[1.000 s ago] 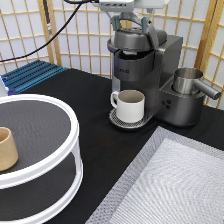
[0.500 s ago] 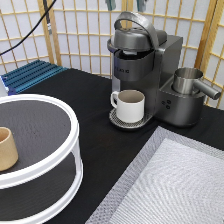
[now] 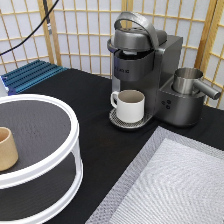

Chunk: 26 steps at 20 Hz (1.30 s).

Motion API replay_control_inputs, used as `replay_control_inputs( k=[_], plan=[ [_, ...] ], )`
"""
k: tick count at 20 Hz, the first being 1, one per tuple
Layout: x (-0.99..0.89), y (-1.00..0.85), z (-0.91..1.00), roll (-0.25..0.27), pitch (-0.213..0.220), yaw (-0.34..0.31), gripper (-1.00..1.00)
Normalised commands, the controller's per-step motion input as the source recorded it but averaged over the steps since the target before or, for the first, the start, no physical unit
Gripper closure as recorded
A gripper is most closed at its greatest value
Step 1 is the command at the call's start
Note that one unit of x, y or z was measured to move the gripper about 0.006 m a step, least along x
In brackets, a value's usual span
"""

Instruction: Make coffee

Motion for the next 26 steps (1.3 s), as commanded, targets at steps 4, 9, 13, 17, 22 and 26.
replay_control_inputs(
  k=[4,9,13,17,22,26],
  plan=[
    [0.05,-0.09,-0.27,-0.163,0.063,-0.019,-1.0],
    [0.0,-0.12,-0.41,-0.152,0.021,-0.027,-1.0],
    [0.01,-0.06,-0.37,-0.147,0.013,-0.034,-1.0],
    [0.05,-0.01,-0.26,-0.159,0.028,-0.038,-1.0],
    [0.06,0.0,-0.15,-0.16,0.041,-0.034,-1.0],
    [-0.06,-0.12,0.01,-0.115,0.047,-0.023,-1.0]
  ],
)
